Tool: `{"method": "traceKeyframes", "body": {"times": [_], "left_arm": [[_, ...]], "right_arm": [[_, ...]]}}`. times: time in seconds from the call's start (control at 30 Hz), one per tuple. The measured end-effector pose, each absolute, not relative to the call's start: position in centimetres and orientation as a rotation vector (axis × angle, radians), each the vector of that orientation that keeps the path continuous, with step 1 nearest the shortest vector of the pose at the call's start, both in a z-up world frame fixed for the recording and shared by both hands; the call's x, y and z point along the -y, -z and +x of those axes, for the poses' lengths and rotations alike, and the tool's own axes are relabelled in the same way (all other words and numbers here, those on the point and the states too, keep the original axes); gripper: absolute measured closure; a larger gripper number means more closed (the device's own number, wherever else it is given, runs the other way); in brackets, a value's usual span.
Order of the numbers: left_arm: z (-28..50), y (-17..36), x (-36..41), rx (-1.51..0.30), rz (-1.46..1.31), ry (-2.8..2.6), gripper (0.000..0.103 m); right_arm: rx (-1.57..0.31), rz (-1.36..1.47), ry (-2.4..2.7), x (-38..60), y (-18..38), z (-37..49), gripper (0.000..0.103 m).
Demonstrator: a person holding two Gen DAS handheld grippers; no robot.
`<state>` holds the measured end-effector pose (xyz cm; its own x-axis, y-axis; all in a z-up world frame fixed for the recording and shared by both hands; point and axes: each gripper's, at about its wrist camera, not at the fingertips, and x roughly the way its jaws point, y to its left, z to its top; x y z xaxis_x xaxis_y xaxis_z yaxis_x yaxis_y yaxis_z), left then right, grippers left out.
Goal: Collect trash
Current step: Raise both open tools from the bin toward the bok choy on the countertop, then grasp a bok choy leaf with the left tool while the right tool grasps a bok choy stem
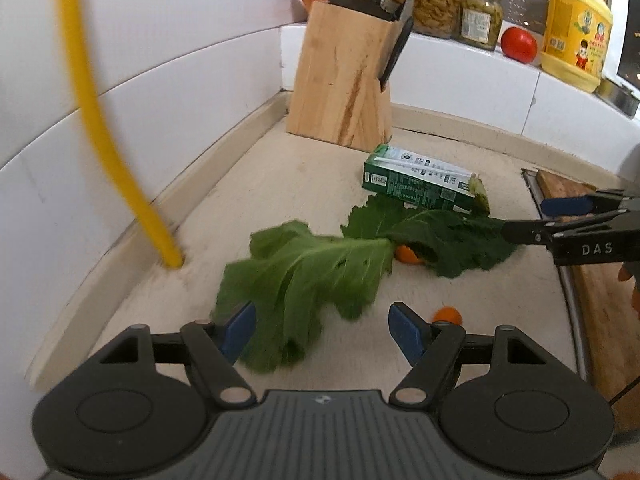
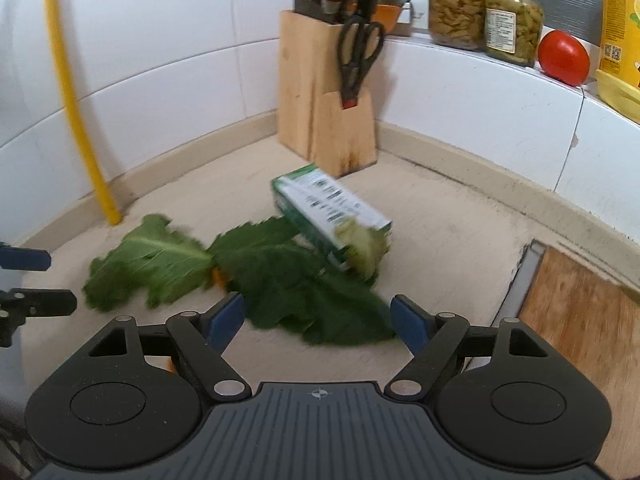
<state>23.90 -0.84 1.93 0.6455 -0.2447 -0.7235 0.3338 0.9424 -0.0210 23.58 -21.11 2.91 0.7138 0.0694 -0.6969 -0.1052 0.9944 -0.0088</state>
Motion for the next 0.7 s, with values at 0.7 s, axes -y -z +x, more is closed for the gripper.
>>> {"method": "traceKeyframes", "body": {"times": [0.7], "left_arm": [[31.4, 0.0, 4.0, -0.825, 0.309, 0.483, 0.035]], "right_arm": [[-0.831, 0.054, -0.124, 24.4, 0.2, 29.9, 0.057]]}}
